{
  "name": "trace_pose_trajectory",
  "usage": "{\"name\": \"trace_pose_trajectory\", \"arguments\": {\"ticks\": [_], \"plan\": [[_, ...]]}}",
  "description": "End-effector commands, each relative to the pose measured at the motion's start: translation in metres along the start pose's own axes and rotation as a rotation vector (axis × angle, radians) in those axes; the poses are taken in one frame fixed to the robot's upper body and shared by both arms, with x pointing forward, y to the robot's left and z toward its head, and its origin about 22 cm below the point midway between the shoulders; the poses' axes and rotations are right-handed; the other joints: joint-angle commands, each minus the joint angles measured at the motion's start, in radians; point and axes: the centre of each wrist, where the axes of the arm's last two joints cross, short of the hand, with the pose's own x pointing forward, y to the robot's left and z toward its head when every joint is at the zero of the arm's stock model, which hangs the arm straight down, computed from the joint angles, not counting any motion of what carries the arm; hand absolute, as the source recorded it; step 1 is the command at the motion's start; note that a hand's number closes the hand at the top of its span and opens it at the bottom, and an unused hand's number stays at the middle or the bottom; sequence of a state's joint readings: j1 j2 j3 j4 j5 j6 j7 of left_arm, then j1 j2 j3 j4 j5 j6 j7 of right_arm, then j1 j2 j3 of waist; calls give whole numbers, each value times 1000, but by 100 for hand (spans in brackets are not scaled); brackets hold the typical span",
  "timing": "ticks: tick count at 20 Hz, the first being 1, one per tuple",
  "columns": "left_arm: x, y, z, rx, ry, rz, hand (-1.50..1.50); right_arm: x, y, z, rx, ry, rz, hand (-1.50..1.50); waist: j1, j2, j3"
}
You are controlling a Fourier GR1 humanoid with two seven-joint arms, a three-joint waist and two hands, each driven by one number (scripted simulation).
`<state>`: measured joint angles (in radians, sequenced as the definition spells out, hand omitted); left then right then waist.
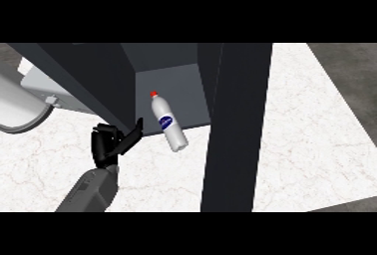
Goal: Pick up the bottled water, place it into the cabinet and close the cabinet
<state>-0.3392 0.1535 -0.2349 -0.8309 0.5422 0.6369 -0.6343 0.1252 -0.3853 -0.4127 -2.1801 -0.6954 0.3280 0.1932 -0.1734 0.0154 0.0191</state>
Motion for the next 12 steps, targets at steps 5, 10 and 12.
{"name": "trace_pose_trajectory", "arguments": {"ticks": [5,10,12], "plan": [[67,-79,-35,-131,-56,157,-150,-1,-5,-5,21,5,0,-150,-46,28,-23],[66,-76,-36,-105,-64,120,-150,-3,-6,-6,22,-1,-10,-150,-56,28,-23],[63,-71,-37,-119,-87,79,-150,-3,-5,-6,40,12,-12,-150,-70,28,-22]]}}
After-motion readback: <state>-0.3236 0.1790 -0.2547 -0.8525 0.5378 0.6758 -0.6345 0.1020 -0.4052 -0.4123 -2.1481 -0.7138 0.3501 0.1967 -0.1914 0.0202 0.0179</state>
